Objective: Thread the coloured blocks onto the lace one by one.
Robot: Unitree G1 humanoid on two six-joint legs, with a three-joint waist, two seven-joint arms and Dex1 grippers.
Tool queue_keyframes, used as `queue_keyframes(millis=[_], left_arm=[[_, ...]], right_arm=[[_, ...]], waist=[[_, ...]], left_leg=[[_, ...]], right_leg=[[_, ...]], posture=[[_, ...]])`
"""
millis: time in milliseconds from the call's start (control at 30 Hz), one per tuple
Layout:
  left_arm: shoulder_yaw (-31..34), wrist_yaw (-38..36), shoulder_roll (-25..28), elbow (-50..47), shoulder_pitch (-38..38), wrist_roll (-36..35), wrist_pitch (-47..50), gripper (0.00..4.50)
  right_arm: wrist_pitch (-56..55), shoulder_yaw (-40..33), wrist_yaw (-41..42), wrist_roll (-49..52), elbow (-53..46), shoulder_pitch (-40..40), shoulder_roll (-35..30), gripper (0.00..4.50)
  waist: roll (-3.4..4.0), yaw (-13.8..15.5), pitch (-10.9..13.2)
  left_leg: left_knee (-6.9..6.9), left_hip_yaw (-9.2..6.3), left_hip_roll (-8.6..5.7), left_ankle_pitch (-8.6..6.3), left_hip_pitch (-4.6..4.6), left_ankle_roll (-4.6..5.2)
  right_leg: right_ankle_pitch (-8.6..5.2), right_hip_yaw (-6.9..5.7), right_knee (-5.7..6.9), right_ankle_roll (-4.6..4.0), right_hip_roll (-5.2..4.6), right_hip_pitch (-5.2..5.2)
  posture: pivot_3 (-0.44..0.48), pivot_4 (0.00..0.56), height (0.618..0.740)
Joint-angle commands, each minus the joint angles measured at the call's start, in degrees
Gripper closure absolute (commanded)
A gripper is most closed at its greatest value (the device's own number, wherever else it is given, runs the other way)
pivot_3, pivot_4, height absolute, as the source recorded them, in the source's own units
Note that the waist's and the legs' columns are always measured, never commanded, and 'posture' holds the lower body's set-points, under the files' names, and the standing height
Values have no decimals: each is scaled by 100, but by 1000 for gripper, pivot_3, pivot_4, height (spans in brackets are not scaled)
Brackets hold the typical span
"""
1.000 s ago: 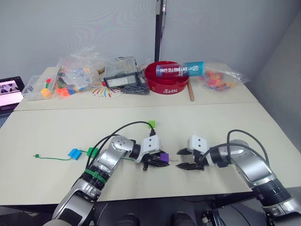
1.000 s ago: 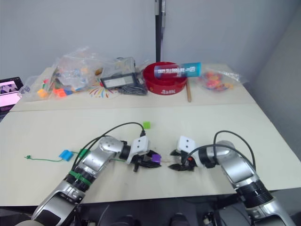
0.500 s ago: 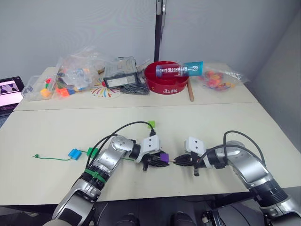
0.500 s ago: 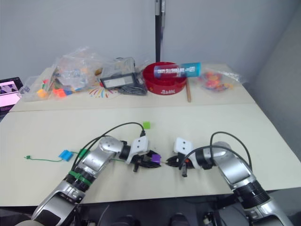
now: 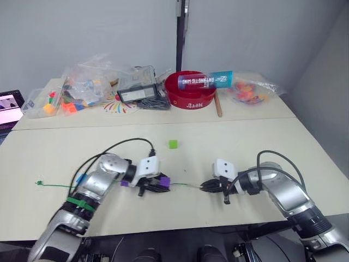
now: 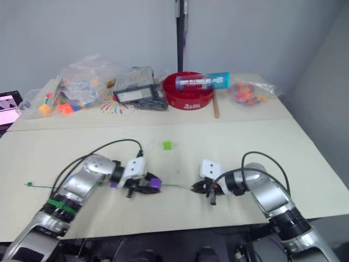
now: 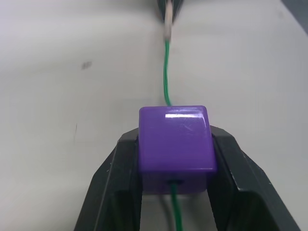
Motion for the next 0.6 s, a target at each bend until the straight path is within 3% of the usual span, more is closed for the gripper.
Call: queue_keyframes(millis=[33,200,600], left_arm=[[186,-176,360,396,156,105,-241,3293],[325,-308,710,1043,217,216,-747,3293],[301,-321,699,1331,231,374,-1047,3293]], right_arm=[[-104,12,69,-38,-52,-171,29,4500],[-113,40,118,-37,-77,-238,56,4500],[-108,59,116,-30,-116,-288,87,4500]], waist=[[0,2,0],[1,7,-1],[3,-44,-2]], left_leg=[[0,0,1,0,1,0],[2,1,-1,0,2,0],[-1,8,9,-1,14,2]], right_leg=[[0,0,0,0,1,1],[0,0,2,0,0,3],[0,1,6,-1,7,6]], posture=[[0,150,740],[0,150,740],[0,150,740]])
